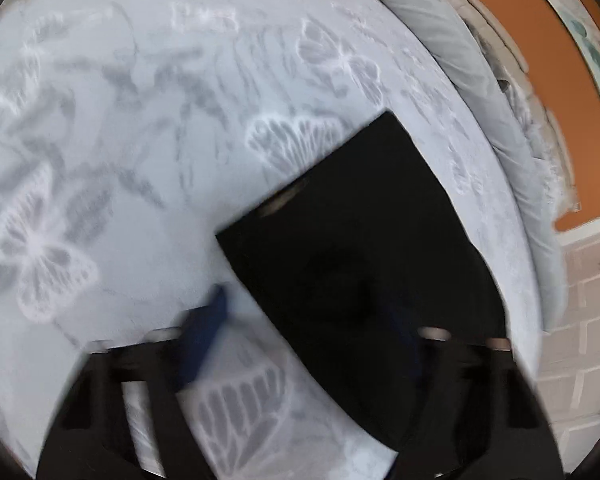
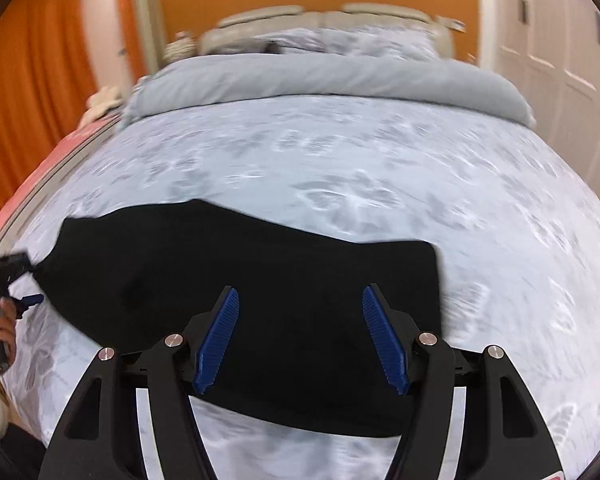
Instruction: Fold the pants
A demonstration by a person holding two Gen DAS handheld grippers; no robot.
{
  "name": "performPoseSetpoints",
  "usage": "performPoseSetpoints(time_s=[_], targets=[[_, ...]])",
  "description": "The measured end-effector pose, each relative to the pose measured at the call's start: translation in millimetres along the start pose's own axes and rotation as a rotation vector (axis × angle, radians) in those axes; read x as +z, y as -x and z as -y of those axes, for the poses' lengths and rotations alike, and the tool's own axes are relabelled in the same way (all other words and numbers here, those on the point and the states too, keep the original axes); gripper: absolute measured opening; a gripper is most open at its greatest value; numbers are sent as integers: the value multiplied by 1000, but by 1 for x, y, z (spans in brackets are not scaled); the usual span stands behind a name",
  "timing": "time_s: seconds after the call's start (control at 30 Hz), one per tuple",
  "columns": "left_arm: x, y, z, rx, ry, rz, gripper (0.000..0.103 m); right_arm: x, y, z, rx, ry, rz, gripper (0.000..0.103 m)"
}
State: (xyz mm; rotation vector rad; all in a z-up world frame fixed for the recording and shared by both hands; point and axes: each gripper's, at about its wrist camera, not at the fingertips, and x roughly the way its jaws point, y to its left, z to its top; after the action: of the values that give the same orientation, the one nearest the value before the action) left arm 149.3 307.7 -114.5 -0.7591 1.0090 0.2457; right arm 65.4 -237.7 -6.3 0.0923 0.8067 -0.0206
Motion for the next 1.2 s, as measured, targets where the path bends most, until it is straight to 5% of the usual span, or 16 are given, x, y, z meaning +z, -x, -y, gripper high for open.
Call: performPoseSetpoints(time_s=[0.07,0.23,0.4,0.53,0.63,0.73,0.9,1.0,1.03,1.07,1.2], targets=[[-1,6,8,-11,4,15,12,-1,1,23,-15,-55,-11,63],[-28,62,77,-121,-159,173,11,-4,8,88,-45,-212,-28,63],[-104,104,180,-305,-436,205,11,-9,21,135,-61,-338,-20,63],[-191,86,252,-364,-669,76,12,-13,23,144,-67,-347,-25,63],[-249,32,274,-264,-803,-77,16,-16,20,147,-96,-317,-41,63],[-272,9,270,-180,-849,-166,19,-19,16,149,-74,-322,-63,63],[-254,66,248,-227,-873,-15,37,-13,16,125,28,-286,-65,69],[-239,86,236,-221,-810,86,63,-9,7,92,143,-262,-97,70],[-236,95,232,-247,-804,116,83,-9,3,83,171,-250,-110,70],[-232,103,230,-284,-802,138,90,-8,-1,71,201,-239,-122,70],[-228,141,229,-441,-863,226,98,-4,-10,37,229,-192,-135,70]])
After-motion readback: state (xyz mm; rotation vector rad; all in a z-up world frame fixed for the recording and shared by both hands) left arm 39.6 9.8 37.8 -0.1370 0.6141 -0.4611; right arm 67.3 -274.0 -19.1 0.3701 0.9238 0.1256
